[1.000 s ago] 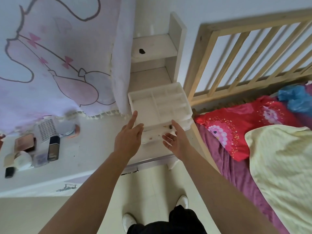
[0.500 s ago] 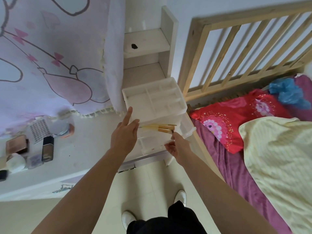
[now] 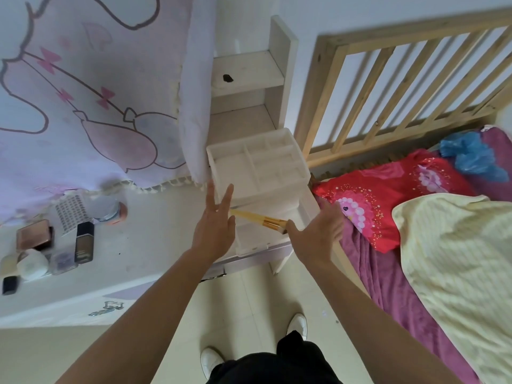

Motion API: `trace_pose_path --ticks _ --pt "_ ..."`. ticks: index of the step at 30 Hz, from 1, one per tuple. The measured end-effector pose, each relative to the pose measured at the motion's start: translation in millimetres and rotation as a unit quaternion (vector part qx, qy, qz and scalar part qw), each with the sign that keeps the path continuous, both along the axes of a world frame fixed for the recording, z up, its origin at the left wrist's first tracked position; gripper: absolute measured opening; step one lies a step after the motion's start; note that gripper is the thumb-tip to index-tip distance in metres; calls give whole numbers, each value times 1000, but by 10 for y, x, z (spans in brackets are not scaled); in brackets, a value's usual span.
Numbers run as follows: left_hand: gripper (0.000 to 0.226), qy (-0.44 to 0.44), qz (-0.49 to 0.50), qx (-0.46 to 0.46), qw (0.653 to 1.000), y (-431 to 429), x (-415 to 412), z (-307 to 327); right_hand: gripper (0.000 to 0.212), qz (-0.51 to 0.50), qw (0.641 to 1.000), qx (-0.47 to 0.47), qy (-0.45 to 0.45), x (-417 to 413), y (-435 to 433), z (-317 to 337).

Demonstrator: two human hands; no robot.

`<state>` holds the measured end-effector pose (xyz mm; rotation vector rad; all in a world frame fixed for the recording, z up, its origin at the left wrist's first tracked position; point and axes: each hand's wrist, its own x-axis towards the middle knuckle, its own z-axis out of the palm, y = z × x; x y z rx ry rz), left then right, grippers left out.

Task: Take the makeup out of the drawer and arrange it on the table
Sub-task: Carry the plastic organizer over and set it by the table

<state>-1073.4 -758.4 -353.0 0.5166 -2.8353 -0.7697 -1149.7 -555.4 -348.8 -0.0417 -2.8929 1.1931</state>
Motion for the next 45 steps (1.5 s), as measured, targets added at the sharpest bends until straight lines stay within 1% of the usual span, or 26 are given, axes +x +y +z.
trace_pose_path --ticks 1,2,3,4,6,7,8,11,14,16,20,22,24,28,30,32,34,36,38,41,45 --pt "77 6 30 46 998 31 22 -47 74 67 996 33 47 -51 -3 3" --pt "78 5 72 111 991 65 33 -77 63 140 985 69 78 -112 -16 26" --pt "78 -3 120 191 974 97 29 -101 55 211 968 107 79 -185 -40 38" --pt "76 -20 163 277 947 118 18 -115 51 276 948 147 50 -244 -83 84" --pt "64 -64 215 419 880 137 -14 -105 55 367 901 229 -42 -343 -199 153" --pt "56 -85 218 458 858 156 -16 -80 59 387 882 259 -74 -390 -259 157" --pt "50 -99 214 471 850 172 -11 -70 63 396 871 278 -86 -428 -316 150" --pt "44 -107 205 469 852 203 11 -41 61 416 851 316 -60 -523 -466 87" --pt "39 -100 213 498 835 198 20 -5 50 424 837 345 -24 -594 -538 17" --pt "39 -99 212 513 826 184 27 2 47 426 832 355 1 -629 -529 -47" --pt "37 -99 215 518 822 180 26 -15 36 419 831 366 12 -675 -477 -121" --pt "34 -100 219 519 821 175 14 -19 26 433 818 379 23 -690 -458 -145" --pt "32 -103 221 517 821 172 -2 -15 21 450 809 377 16 -707 -436 -148" --pt "28 -109 218 516 821 166 -12 8 25 455 821 344 -19 -716 -423 -85" --pt "26 -113 213 516 822 157 -14 25 28 457 821 340 -28 -711 -422 -49" --pt "26 -117 211 514 823 141 -19 16 31 464 819 332 -55 -711 -423 -7" --pt "27 -118 209 512 825 133 -17 13 32 484 807 326 -94 -718 -435 51" --pt "28 -118 209 511 825 130 -14 2 31 506 784 333 -131 -716 -440 92" --pt "29 -116 209 512 825 135 -12 5 31 515 773 337 -158 -697 -416 102" --pt "37 -114 220 507 825 142 -9 -15 41 519 770 338 -152 -669 -347 50" --pt "43 -104 238 503 824 177 -21 -21 55 520 781 330 -101 -632 -267 -18"
